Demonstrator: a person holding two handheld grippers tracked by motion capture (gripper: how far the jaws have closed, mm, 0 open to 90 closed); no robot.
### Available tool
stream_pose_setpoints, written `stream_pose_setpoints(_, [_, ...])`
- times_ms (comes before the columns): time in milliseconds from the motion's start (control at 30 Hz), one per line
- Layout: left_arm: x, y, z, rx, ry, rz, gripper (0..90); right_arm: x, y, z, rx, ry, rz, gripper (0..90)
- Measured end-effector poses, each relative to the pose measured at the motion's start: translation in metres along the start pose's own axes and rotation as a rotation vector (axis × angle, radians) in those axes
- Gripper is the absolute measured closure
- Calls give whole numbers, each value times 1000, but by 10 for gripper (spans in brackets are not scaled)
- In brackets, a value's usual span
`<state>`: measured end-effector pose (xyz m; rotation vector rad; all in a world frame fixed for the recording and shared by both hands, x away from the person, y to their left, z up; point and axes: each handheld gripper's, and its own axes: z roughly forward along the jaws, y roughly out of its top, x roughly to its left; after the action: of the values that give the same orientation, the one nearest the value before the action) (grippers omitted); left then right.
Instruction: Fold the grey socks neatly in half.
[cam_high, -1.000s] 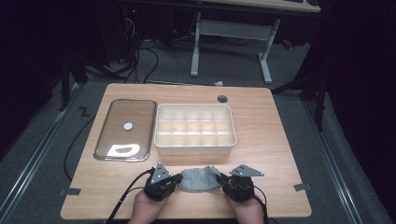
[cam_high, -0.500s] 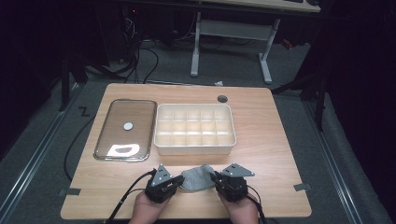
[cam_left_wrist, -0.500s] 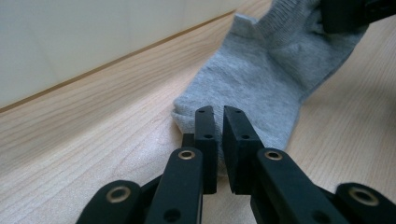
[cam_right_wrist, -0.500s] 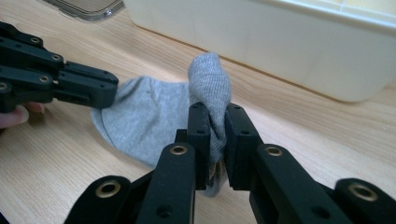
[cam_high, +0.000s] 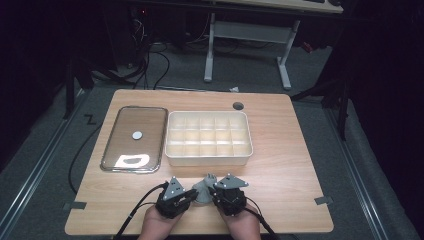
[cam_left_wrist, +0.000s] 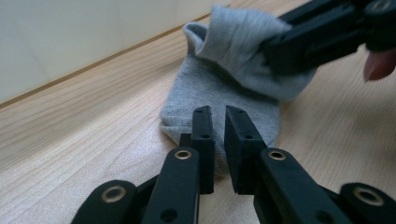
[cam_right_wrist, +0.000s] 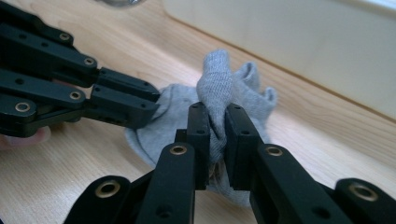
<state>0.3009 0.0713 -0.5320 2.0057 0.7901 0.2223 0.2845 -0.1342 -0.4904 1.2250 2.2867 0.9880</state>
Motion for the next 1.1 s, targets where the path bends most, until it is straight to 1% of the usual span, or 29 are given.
stream_pose_setpoints(133, [1,0,0,0,-1,-7,811,8,-2,12,21,14,-23,822])
stream_pose_setpoints(233, [2,0,-2,-9,-6,-17,794,9,-3,15,28,19,-29,821])
stream_pose_setpoints(267, [3,0,-5,-13,-10,-30,757,10,-5,17,28,24,-34,819])
stream_pose_setpoints(300, [4,0,-8,-24,-12,-40,742,10,-6,19,28,26,-35,817])
stream_pose_setpoints(333, [6,0,-14,-42,-8,-53,742,10,-7,20,27,29,-35,815])
stream_pose_setpoints(400, [8,0,-17,-40,-5,-58,742,11,-7,20,26,28,-35,815])
stream_pose_setpoints(433, [11,-2,-20,-30,-1,-67,747,10,-7,20,24,29,-36,815])
stream_pose_setpoints(467, [12,-3,-20,-21,6,-71,784,10,-7,20,20,27,-38,815])
stream_pose_setpoints(500, [13,-4,-19,-10,14,-71,784,10,-7,20,20,27,-38,815])
stream_pose_setpoints(533, [14,-5,-16,21,36,-62,800,10,-7,19,21,26,-38,815])
stream_pose_setpoints(567, [13,-6,-14,46,48,-52,833,10,-7,19,18,26,-44,815])
stream_pose_setpoints(633, [12,-7,-9,91,57,-41,860,11,-6,16,11,21,-52,815])
stream_pose_setpoints(700, [10,-6,-8,89,59,-23,871,13,-4,13,4,26,-54,815])
stream_pose_setpoints(733, [9,-6,-7,100,59,-19,874,14,-3,12,1,40,-47,815])
stream_pose_setpoints(767, [9,-6,-7,103,60,-15,875,18,-1,10,-11,48,-53,815])
stream_pose_setpoints(833, [9,-6,-7,101,59,-19,875,20,-1,11,-9,52,-57,814])
stream_pose_setpoints(867, [9,-6,-7,105,56,-19,875,24,-2,16,8,60,-77,811])
stream_pose_setpoints(900, [9,-6,-7,105,56,-19,875,24,-2,16,8,60,-77,811])
stream_pose_setpoints(933, [9,-6,-7,105,56,-17,875,26,-4,23,35,76,-86,787])
stream_pose_setpoints(967, [9,-6,-7,105,56,-17,874,26,-4,23,35,76,-86,787])
stream_pose_setpoints(1000, [9,-6,-7,105,54,-19,874,27,-5,24,40,79,-90,768])
stream_pose_setpoints(1033, [10,-6,-7,105,53,-21,873,26,-4,21,37,86,-90,743])
stream_pose_setpoints(1067, [10,-6,-8,104,53,-22,871,25,-3,17,24,86,-76,734])
stream_pose_setpoints(1100, [10,-6,-8,103,56,-21,869,23,-1,10,3,91,-52,719])
